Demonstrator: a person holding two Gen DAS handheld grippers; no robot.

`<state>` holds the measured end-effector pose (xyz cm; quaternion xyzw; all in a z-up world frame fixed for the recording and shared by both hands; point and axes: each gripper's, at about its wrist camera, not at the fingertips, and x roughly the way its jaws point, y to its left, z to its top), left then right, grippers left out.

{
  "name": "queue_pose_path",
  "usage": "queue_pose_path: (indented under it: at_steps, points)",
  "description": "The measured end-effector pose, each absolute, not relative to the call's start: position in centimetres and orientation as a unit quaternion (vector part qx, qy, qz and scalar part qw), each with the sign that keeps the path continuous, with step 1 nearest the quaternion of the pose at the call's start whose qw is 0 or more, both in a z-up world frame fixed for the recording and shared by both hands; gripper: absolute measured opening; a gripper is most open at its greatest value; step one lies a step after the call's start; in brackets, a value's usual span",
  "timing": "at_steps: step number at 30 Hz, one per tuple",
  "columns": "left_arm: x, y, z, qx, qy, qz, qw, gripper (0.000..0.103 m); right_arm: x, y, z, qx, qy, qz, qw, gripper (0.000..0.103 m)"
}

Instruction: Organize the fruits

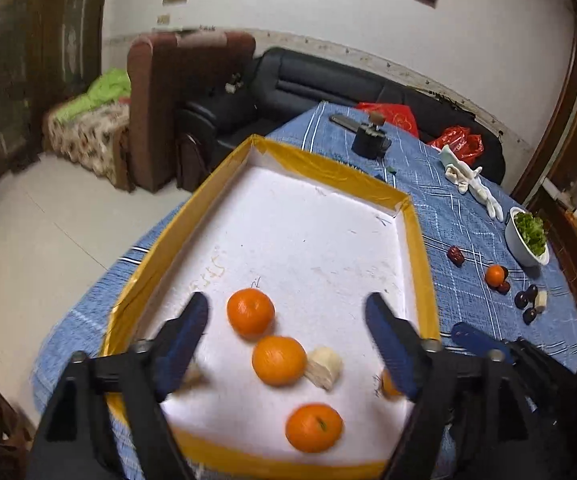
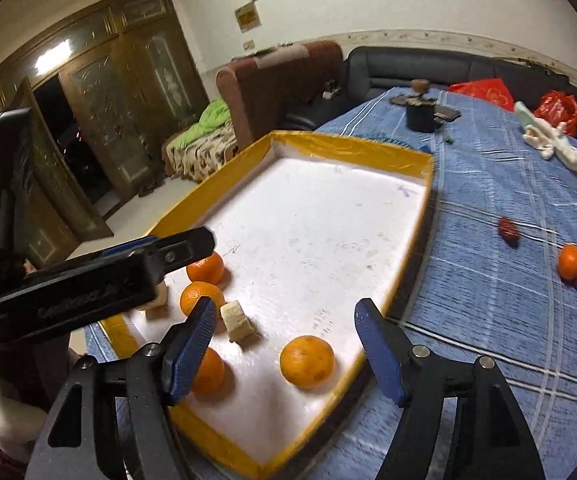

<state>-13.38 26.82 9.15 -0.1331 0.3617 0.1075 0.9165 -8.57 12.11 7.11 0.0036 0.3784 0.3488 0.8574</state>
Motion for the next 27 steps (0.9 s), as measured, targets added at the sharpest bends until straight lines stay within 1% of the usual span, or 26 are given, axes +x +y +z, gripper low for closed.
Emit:
queue_pose_path:
  at_steps: [9, 18, 27]
  points:
    - [-17.5, 19.6, 12.3, -0.048, 0.32, 0.114, 0.939, 0.084, -10.7, 3.4, 7.8, 0.073, 0.362, 0.284, 0.885, 0.077]
    - [-19.1, 15.5, 14.0, -0.002, 0.314, 0.103, 0.944, 0.084, -11.8, -4.6, 9.4, 0.119, 0.335, 0.216, 0.909, 0.078]
    - [-18.9, 14.2, 13.9, -0.005, 0.323, 0.086, 0.942, 0.085, -11.4, -8.2, 9.5, 0.133, 0.333, 0.185, 0.915, 0.079]
